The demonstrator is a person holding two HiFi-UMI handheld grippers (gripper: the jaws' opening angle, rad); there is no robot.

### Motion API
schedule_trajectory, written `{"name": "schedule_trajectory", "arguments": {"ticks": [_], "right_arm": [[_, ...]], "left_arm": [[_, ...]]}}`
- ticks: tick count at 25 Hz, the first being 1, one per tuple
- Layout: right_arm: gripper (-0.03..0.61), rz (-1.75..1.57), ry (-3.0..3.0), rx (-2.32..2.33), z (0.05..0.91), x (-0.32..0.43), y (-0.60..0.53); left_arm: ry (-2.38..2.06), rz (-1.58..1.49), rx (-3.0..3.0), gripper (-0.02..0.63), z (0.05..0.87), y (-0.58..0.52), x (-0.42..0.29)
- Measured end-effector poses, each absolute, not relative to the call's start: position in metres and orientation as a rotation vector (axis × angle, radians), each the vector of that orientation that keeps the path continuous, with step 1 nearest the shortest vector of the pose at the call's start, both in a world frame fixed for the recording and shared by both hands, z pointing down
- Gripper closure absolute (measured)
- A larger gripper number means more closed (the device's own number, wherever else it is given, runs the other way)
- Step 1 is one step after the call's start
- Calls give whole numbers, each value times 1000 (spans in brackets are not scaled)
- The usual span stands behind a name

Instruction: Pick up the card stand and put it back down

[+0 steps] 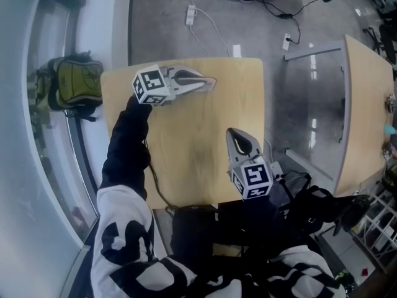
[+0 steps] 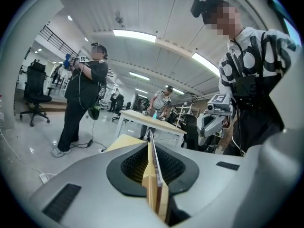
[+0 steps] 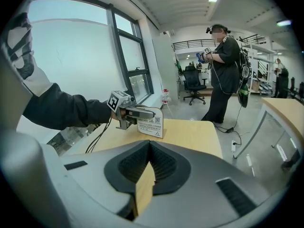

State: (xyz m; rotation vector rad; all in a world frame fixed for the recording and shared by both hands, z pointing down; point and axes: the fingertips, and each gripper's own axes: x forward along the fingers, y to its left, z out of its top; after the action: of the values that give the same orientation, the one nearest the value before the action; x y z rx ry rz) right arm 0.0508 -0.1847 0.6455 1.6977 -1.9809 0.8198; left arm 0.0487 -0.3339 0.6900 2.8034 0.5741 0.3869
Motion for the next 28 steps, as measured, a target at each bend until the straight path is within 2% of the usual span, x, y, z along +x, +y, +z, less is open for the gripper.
{"name": "schedule_trajectory", "arguments": {"ticks": [15, 18, 21, 24, 28], "right_arm": [[565, 816, -1984, 1707, 641, 48, -162], [565, 826, -1981, 1698, 642, 43, -154], [565, 824, -1976, 1699, 643, 40, -149], [565, 811, -1976, 1710, 638, 35, -149], [565, 781, -1989, 1724, 627, 30, -155]], "left_arm": [[332, 397, 2805, 549, 692, -347, 37], [295, 369, 2804, 488, 687, -352, 31], [282, 355, 2807, 365, 679, -352, 25], [211, 346, 2818, 331, 674, -357, 11], [32, 327, 2863, 327, 661, -371, -21]]}}
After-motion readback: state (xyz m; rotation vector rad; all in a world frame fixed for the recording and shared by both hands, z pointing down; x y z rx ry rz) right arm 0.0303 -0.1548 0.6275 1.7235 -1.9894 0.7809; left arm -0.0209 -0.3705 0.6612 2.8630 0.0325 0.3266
